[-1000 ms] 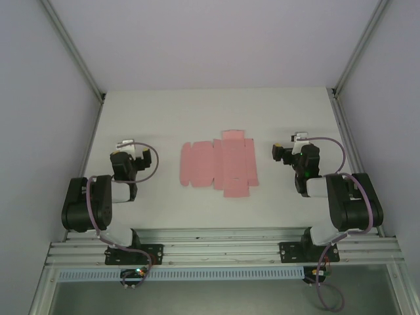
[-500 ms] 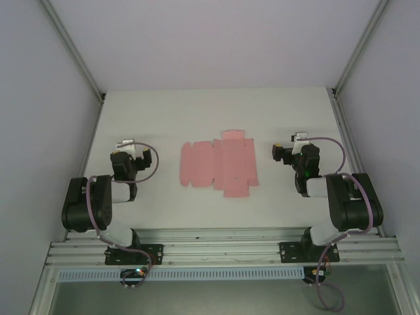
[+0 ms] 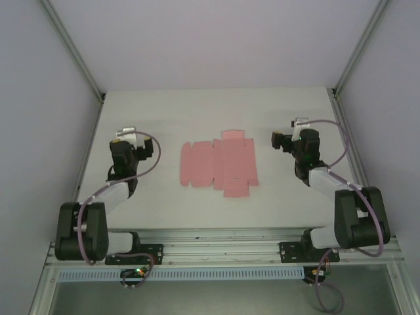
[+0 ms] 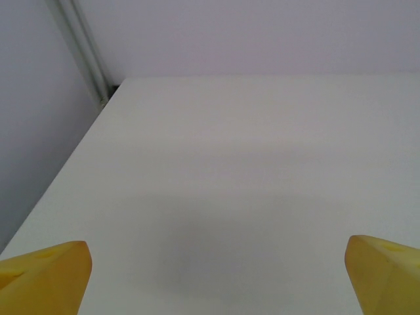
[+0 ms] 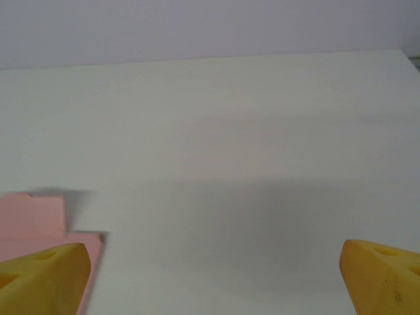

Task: Assemble paper box

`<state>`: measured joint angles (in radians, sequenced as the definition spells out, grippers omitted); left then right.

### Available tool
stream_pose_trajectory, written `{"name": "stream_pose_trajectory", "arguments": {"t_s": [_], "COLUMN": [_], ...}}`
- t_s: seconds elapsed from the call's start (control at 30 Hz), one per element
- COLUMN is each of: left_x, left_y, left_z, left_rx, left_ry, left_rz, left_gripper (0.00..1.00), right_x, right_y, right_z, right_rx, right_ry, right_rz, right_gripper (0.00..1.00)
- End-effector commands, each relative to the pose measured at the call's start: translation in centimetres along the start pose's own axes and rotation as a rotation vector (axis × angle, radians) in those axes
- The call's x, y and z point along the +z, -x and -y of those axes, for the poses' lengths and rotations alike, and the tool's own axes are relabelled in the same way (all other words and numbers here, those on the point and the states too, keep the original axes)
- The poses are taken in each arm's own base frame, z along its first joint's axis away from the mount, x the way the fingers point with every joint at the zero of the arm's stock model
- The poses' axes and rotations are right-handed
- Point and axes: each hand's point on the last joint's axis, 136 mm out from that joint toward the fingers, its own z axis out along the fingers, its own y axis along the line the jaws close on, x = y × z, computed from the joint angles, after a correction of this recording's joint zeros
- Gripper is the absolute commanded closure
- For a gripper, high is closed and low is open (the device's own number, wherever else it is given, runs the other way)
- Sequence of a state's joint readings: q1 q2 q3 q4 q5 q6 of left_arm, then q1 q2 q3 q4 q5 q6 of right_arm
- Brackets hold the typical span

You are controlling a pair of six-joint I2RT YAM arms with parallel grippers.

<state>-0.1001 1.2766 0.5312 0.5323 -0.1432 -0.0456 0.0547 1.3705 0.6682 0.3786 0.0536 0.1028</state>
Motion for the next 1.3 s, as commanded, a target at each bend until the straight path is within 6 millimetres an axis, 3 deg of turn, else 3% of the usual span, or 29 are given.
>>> {"name": "stream_pose_trajectory", "arguments": {"t_s": [0.0,0.1,0.27,0.43,0.63,0.83,1.27], "left_x": [-1.0,-1.9,-3.1,-3.1,-3.2,-3.8,-3.7], "left_y": [-1.8,-2.7,-5.2,-8.4,-9.9,-11.3,-13.6], "left_z": [1.6,4.8,10.7,13.5,16.0,18.0,19.7], "left_rx": [-0.119,-0.176,-0.253,-0.248,-0.283,-0.336,-0.375], "left_ry": [-0.044,-0.145,-0.357,-0.404,-0.505,-0.613,-0.696], "left_rz": [-0.171,-0.267,-0.460,-0.654,-0.742,-0.828,-0.968], "left_gripper": [0.00,0.00,0.00,0.00,0.00,0.00,0.00], "right_x": [-1.5,-2.4,-3.7,-3.0,-1.4,-1.4,-1.5], "right_y": [-2.1,-2.7,-6.7,-10.9,-15.1,-18.3,-20.8], "right_z": [-0.9,-5.0,-11.0,-15.0,-14.4,-12.8,-12.5], "right_rx": [0.096,0.078,0.150,0.167,0.152,0.117,0.117], "right_ry": [-0.053,0.007,0.140,0.244,0.158,0.086,0.096], "right_rz": [-0.201,-0.267,-0.506,-0.649,-0.754,-0.827,-0.856], "right_gripper": [0.04,0.04,0.12,0.27,0.41,0.44,0.44]}}
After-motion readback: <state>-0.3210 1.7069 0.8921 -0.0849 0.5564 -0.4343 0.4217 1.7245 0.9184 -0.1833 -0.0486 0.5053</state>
